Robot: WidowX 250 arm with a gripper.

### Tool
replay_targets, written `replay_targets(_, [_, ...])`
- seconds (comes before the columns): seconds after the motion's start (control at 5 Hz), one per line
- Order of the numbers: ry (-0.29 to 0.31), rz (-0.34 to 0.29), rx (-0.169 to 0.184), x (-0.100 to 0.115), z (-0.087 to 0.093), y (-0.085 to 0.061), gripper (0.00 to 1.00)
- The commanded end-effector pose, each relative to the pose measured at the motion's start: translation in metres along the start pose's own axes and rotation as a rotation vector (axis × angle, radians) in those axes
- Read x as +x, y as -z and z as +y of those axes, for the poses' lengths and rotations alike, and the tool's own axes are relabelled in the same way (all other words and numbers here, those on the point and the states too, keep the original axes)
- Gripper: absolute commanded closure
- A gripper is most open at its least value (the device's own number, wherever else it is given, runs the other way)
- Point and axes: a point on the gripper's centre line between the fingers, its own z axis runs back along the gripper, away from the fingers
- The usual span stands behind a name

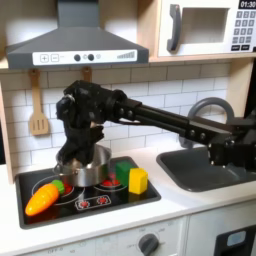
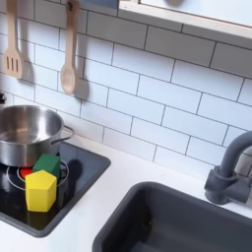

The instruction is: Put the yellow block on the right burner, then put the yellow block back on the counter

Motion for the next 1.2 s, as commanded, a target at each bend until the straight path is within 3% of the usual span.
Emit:
replay_targets(0.0, [0.038,-0.016,-0.001,0.008,-0.002,0.006,1.00])
replay_targets(0.2, [0.071,0.021,0.002,0.007,0.003,0.018,1.00])
replay_targets(0.4, [0.214,0.047,-0.013,0.011,0.003,0.021,1.00])
replay_targets(0.8, [0.292,0.045,-0.040,0.014,-0.008,0.027,1.00])
replay_targets(1.0, [0.277,0.044,-0.048,0.012,-0.009,0.028,1.00])
